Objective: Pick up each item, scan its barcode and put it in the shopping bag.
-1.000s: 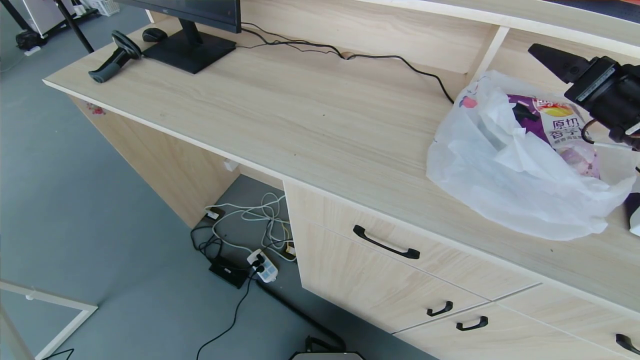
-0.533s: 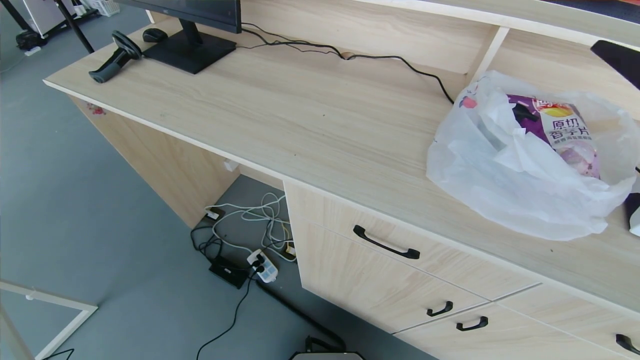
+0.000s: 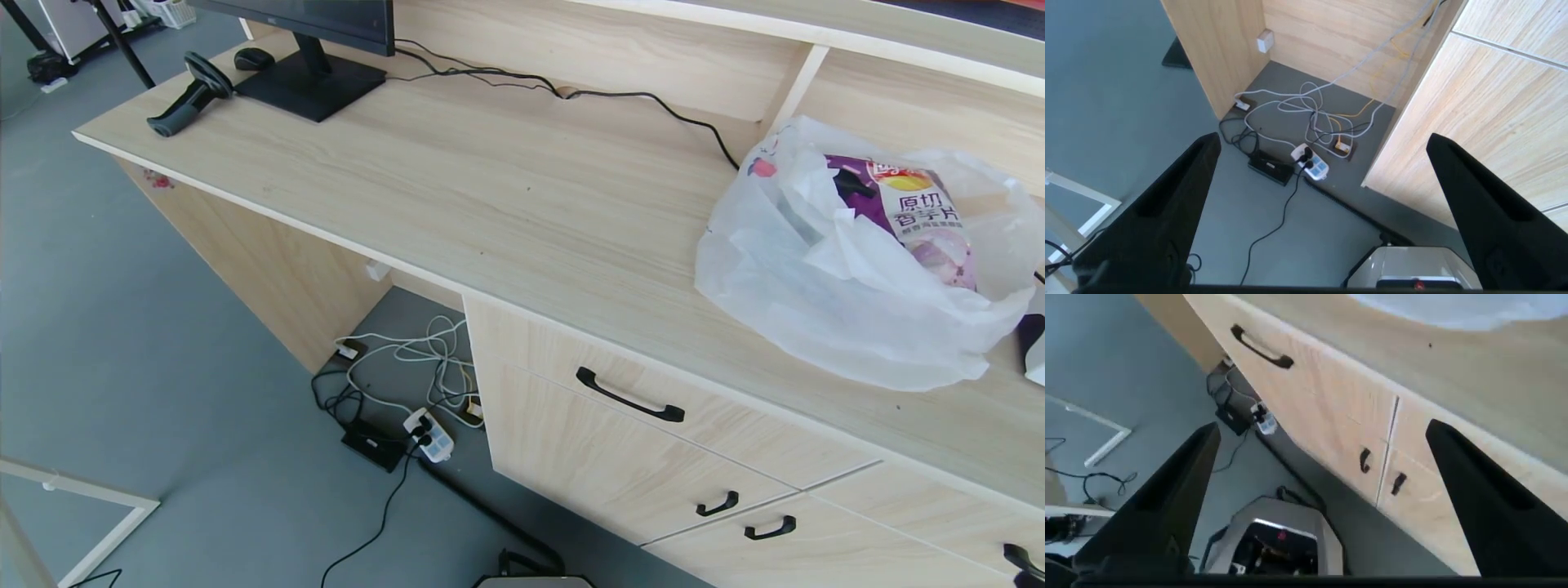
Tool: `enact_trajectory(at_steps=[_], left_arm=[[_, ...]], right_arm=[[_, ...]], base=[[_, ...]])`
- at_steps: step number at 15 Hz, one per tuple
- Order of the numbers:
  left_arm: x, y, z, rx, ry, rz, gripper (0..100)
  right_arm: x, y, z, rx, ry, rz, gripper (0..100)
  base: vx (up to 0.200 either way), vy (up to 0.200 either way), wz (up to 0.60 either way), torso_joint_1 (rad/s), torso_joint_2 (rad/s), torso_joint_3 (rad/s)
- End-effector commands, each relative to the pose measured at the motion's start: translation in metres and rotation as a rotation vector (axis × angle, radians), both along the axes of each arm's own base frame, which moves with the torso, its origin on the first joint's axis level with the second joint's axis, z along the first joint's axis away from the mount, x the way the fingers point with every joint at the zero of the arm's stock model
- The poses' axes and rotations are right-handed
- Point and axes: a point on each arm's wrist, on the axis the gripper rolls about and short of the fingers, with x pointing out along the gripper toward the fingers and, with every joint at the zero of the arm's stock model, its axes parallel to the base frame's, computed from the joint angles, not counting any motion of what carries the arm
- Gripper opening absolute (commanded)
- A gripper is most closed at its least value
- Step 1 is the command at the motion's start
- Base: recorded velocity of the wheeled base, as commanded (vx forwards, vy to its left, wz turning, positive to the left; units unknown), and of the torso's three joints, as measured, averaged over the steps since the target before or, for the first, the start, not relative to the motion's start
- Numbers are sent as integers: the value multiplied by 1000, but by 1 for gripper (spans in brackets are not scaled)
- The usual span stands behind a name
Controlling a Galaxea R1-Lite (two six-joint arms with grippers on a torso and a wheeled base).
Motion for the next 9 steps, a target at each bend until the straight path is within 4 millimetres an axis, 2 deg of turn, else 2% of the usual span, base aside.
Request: enact_trajectory(at_steps=[1,5,7,9], left_arm=[[0,0,0,0,1,0,100],[0,0,0,0,3,-2,100],[0,0,0,0,3,0,100],[0,0,0,0,1,0,100]], right_arm=[[-42,-2,-29,-129,-89,-131,100],[-42,-6,-48,-151,-102,-276,100],[-35,-6,-63,-138,-166,-313,100],[-37,-6,-66,-132,-163,-308,100]], base=[[0,0,0,0,0,0],[0,0,0,0,0,0],[0,0,0,0,0,0],[0,0,0,0,0,0]])
